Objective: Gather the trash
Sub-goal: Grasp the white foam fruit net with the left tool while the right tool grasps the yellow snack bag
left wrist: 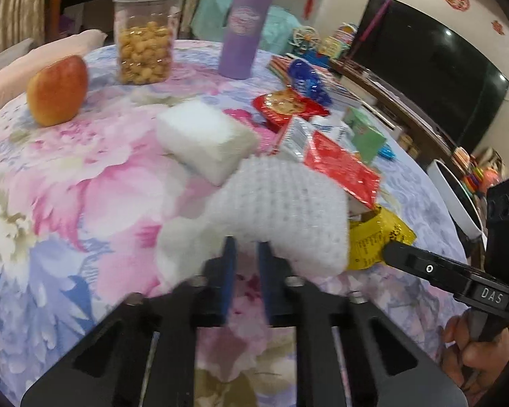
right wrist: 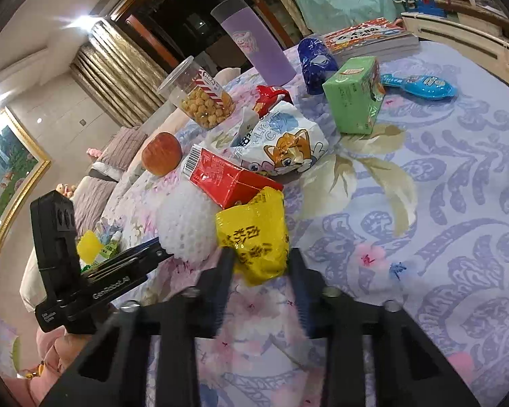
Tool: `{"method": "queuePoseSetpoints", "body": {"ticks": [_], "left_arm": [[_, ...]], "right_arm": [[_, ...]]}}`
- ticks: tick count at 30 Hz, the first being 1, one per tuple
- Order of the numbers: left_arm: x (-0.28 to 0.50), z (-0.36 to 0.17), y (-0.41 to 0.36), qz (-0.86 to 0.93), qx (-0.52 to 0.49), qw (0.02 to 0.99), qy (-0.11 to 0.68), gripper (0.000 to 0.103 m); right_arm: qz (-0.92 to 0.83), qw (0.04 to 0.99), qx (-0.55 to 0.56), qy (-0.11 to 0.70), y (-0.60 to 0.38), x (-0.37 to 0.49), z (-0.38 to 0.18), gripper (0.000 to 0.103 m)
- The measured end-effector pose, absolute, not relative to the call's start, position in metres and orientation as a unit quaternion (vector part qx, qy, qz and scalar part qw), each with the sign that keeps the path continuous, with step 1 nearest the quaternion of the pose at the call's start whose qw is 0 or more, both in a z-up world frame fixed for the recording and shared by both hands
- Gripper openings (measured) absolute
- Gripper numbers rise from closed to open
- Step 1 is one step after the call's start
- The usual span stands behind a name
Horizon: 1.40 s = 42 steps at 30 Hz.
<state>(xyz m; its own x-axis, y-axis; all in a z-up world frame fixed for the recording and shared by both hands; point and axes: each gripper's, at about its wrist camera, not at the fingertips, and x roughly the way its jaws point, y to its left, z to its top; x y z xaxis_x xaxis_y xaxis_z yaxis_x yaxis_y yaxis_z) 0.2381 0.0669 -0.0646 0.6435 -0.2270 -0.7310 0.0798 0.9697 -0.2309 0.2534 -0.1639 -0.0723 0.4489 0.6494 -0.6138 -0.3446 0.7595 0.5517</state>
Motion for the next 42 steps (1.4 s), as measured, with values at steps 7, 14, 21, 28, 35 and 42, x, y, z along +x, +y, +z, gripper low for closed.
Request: {"method": "queuePoseSetpoints", "body": {"ticks": [7, 14, 21, 28, 35, 42], "left_arm": [[0.22, -0.059, 0.059, -0.087, -0.09, 0.907, 0.401, 0.001], [0.198, -0.064, 0.066, -0.073, -0.119, 0.9, 0.413, 0.026], [0.194, -0.052, 0.065, -0.086, -0.163, 0.899, 0.397, 0.072], [0.213, -0.048, 0.043, -0.084, -0.146, 0.907, 0.386, 0.094], [0.227, -0.062, 0.027, -0.096, -0.122, 0.901, 0.405, 0.013], [0.213, -0.051, 0.014, -0.11, -0.104, 0.909, 0.388, 0.01]], "right_arm": [[0.296, 0.839, 0.178, 0.421, -0.179, 0.243, -0.065, 0.022], [0.289, 0.842, 0.186, 0.417, -0.199, 0.233, -0.064, 0.021], [0.283, 0.845, 0.189, 0.413, -0.208, 0.226, -0.061, 0.021], [0.265, 0.854, 0.188, 0.406, -0.221, 0.223, -0.058, 0.021], [0.248, 0.858, 0.196, 0.406, -0.238, 0.221, -0.061, 0.021], [0.242, 0.859, 0.201, 0.403, -0.253, 0.216, -0.061, 0.021]]}}
